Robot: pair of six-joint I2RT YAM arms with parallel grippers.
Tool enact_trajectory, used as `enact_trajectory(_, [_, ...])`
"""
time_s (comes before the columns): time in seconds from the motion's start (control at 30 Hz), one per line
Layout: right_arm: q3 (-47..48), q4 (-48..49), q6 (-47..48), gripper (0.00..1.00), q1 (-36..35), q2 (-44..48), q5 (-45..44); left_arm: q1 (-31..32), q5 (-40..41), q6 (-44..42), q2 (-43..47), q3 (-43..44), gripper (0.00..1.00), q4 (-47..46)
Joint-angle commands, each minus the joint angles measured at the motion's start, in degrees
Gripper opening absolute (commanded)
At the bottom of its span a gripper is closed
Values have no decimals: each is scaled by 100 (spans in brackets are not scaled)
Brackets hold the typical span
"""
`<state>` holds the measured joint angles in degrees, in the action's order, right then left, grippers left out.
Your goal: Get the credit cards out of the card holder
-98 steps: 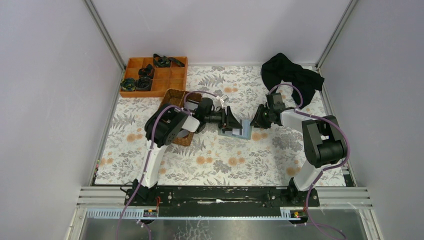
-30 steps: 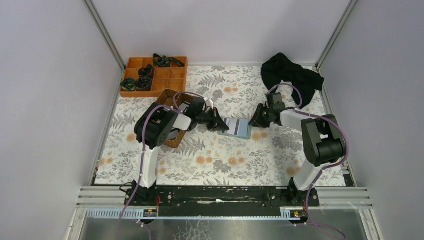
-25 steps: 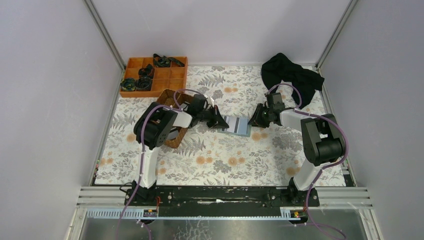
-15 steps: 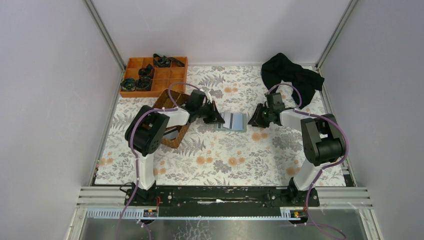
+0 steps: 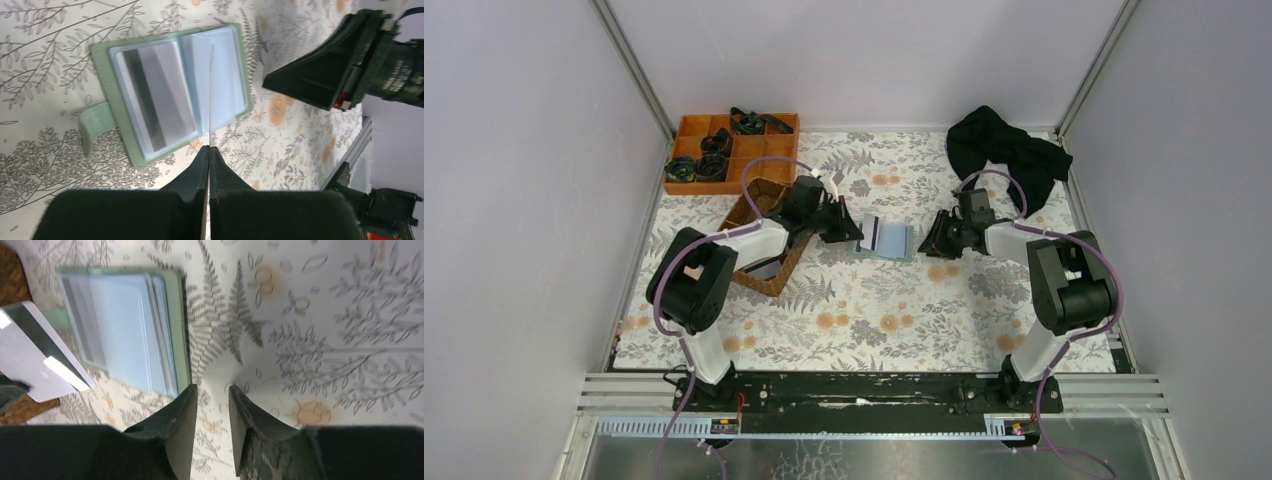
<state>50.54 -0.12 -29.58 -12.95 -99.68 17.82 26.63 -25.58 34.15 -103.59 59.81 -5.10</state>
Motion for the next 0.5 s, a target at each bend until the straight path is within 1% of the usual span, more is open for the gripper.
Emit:
enact_trajectory(0.0, [-413, 181, 151, 39, -4, 636, 669, -38, -624, 185, 280, -251, 0, -1182])
enact_trajectory(0.07, [-561, 613, 75, 44, 3, 1005, 1113, -67, -836, 282, 232, -160, 0, -1269])
enact_trajectory(0.1, [-619, 836, 15, 49, 3, 1169, 1321, -80, -966, 396, 237, -164, 0, -1441])
enact_trajectory(0.17, [-707, 1221, -121, 62, -2, 1490, 1617, -109, -1260, 668, 266, -226, 0, -1829])
enact_trajectory(0.2, [-734, 1344, -171, 65, 2, 1630, 1712, -125, -1407, 785, 274, -239, 0, -2005])
enact_trajectory(0.27, [-850, 1741, -289, 67, -4, 1936, 1869, -144, -1623, 1006, 257, -271, 0, -2308])
enact_trajectory(0.33, [-1018, 2150, -443, 68, 2, 2277, 1982, -173, -1856, 1310, 252, -381, 0, -2803])
enact_trajectory(0.47, [-1068, 2371, -507, 66, 9, 2755, 2232, -220, -2409, 2388, 158, -743, 0, -4466])
